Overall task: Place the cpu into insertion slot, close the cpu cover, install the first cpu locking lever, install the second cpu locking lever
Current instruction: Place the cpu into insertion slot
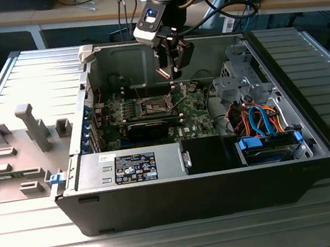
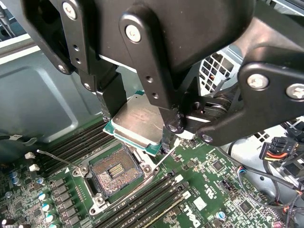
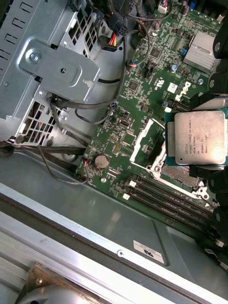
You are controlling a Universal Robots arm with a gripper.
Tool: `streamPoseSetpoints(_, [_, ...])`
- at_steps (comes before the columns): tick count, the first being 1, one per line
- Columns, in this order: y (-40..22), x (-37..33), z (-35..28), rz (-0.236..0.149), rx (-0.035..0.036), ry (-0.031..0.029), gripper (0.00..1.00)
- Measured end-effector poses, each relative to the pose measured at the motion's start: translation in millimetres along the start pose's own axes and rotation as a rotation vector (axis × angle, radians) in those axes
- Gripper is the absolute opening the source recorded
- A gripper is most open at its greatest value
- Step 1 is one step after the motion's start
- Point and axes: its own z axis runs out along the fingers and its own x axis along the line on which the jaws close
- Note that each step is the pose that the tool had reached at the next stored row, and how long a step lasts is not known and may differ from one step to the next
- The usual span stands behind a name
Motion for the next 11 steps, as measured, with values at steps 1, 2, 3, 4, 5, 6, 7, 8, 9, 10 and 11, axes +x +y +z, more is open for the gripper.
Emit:
streamPoseSetpoints(1, [0.0, 0.0, 0.0, 0.000, 0.0000, 0.0000, 0.55])
streamPoseSetpoints(2, [0.0, 0.0, 0.0, 0.000, 0.0000, 0.0000, 0.55])
streamPoseSetpoints(3, [0.0, 0.0, 0.1, 0.001, 0.0000, 0.0001, 0.55])
streamPoseSetpoints(4, [0.0, 0.0, 0.1, 0.002, 0.0000, 0.0000, 0.55])
streamPoseSetpoints(5, [0.0, 0.0, 0.1, 0.002, 0.0000, 0.0000, 0.55])
streamPoseSetpoints(6, [0.0, 0.0, 0.1, 0.002, 0.0000, 0.0000, 0.55])
streamPoseSetpoints(7, [0.0, 0.0, 0.1, 0.002, 0.0000, 0.0000, 0.55])
streamPoseSetpoints(8, [0.0, 0.0, 0.1, 0.002, 0.0000, 0.0000, 0.55])
streamPoseSetpoints(9, [0.0, 0.0, 0.1, 0.002, 0.0000, 0.0000, 0.55])
streamPoseSetpoints(10, [0.0, 0.0, 0.1, 0.002, 0.0000, -0.0001, 0.55])
streamPoseSetpoints(11, [0.0, 0.0, 0.1, 0.003, 0.0000, -0.0001, 0.55])
